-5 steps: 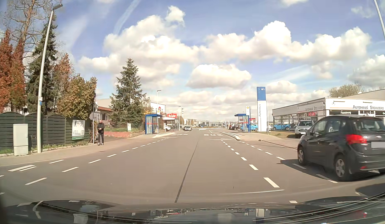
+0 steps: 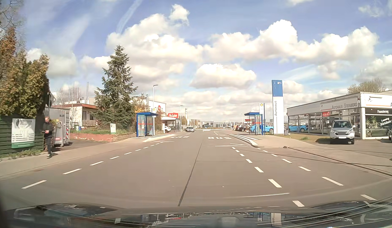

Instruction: Follow the waypoints while adhering to traffic rules and regulations

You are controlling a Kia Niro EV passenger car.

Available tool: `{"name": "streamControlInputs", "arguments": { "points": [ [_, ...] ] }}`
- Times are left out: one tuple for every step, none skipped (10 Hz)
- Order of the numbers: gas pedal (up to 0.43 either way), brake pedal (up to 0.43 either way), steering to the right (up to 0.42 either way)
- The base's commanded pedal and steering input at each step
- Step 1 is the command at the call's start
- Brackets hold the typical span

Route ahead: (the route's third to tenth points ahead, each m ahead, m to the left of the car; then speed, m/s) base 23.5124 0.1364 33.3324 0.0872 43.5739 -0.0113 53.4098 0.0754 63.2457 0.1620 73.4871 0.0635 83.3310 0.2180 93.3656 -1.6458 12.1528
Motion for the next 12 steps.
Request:
{"name": "streamControlInputs", "arguments": {
  "points": [
    [0.0, 0.0, -0.001],
    [0.0, 0.0, -0.001],
    [0.0, 0.0, -0.001],
    [0.0, 0.0, -0.001],
    [0.0, 0.0, -0.001],
    [0.0, 0.0, 0.0],
    [0.0, 0.0, -0.001],
    [0.0, 0.0, 0.0],
    [0.0, 0.0, 0.0],
    [0.0, 0.0, 0.0],
    [0.0, 0.0, 0.0],
    [0.0, 0.0, 0.0]
  ]
}}
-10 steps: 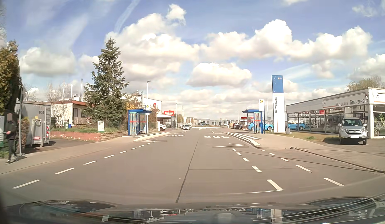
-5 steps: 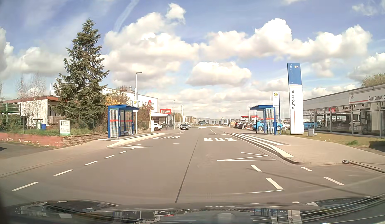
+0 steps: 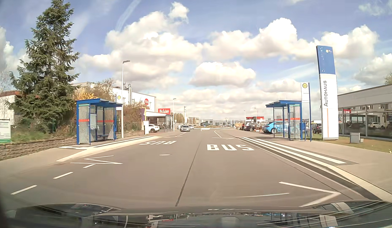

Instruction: Follow the waypoints while adhering to traffic rules and regulations

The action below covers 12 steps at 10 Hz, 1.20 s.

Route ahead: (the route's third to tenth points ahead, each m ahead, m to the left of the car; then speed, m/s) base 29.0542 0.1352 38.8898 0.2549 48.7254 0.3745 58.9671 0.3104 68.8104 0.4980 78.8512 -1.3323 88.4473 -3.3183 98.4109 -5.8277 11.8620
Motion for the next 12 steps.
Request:
{"name": "streamControlInputs", "arguments": {
  "points": [
    [0.0, 0.0, 0.0],
    [0.0, 0.0, 0.0],
    [0.0, 0.0, -0.002],
    [0.0, 0.0, -0.003],
    [0.0, 0.0, -0.004],
    [0.0, 0.0, -0.004],
    [0.0, 0.0, -0.004],
    [0.0, 0.0, -0.004],
    [0.0, 0.0, -0.004],
    [0.0, 0.0, -0.002],
    [0.0, 0.0, -0.001],
    [0.0, 0.0, 0.0]
  ]
}}
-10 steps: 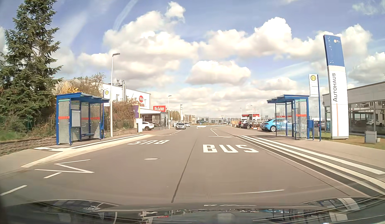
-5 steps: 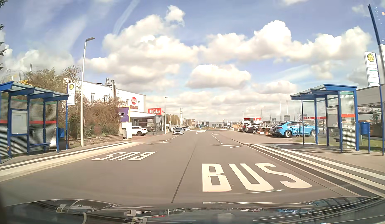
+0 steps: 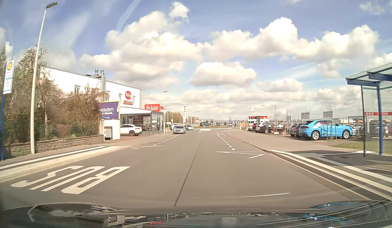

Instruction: Follow the waypoints while adhering to traffic rules and regulations

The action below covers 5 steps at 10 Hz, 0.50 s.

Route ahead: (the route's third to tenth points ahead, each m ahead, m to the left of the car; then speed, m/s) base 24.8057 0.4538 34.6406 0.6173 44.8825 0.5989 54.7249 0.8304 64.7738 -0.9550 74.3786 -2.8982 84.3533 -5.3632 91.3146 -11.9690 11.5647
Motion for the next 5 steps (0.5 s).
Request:
{"name": "streamControlInputs", "arguments": {
  "points": [
    [0.0, 0.0, 0.0],
    [0.0, 0.0, 0.0],
    [0.0, 0.0, 0.0],
    [0.0, 0.0, 0.0],
    [0.0, 0.0, 0.0]
  ]
}}
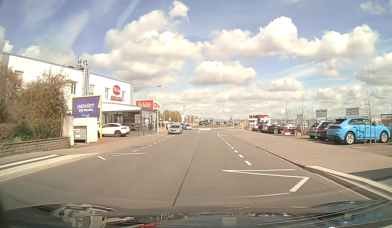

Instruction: Follow the waypoints while adhering to traffic rules and regulations

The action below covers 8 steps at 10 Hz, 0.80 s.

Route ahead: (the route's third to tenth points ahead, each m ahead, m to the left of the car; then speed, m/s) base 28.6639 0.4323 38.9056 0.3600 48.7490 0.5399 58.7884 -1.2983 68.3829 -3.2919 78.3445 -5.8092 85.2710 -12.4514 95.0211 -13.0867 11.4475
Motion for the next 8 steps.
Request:
{"name": "streamControlInputs", "arguments": {
  "points": [
    [0.0, 0.0, 0.0],
    [0.0, 0.0, 0.0],
    [0.0, 0.0, 0.0],
    [0.0, 0.0, 0.0],
    [0.0, 0.0, 0.0],
    [0.0, 0.0, 0.0],
    [0.0, 0.0, 0.0],
    [0.0, 0.0, 0.0]
  ]
}}
